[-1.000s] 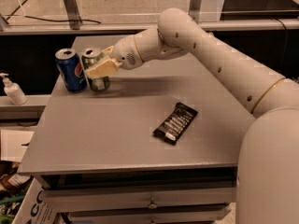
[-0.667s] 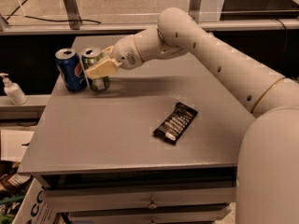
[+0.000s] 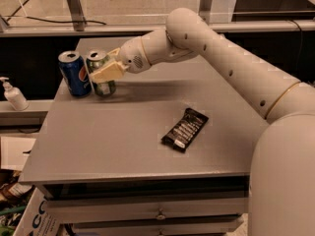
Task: Move green can near pepsi can
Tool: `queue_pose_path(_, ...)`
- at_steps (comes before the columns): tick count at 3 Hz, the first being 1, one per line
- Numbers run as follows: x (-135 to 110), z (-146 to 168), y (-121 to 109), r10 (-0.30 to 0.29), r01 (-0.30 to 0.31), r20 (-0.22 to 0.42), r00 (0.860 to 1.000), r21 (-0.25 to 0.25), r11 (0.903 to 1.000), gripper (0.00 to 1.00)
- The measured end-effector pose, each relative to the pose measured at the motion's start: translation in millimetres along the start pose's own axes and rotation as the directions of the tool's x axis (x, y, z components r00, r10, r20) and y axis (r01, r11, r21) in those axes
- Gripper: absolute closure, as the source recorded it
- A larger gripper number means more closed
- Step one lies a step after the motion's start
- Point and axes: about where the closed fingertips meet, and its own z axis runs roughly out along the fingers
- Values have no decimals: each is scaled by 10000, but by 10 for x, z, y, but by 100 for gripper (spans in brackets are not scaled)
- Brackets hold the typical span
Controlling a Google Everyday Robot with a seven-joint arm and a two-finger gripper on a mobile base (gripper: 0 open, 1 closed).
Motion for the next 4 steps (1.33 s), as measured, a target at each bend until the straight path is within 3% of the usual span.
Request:
queue_pose_path(1, 0, 0, 0, 1, -1, -1, 10000, 1, 10000, 14)
queue_pose_path(2, -115, -68, 24, 419, -411, -208, 9989, 369, 9985, 0)
queue_pose_path(3, -240, -127, 44, 899, -883, -138, 9959, 920, 9918, 0)
queue_pose_path(4, -295, -344, 80, 1226, -1219, 74, 9924, 1789, 9763, 0)
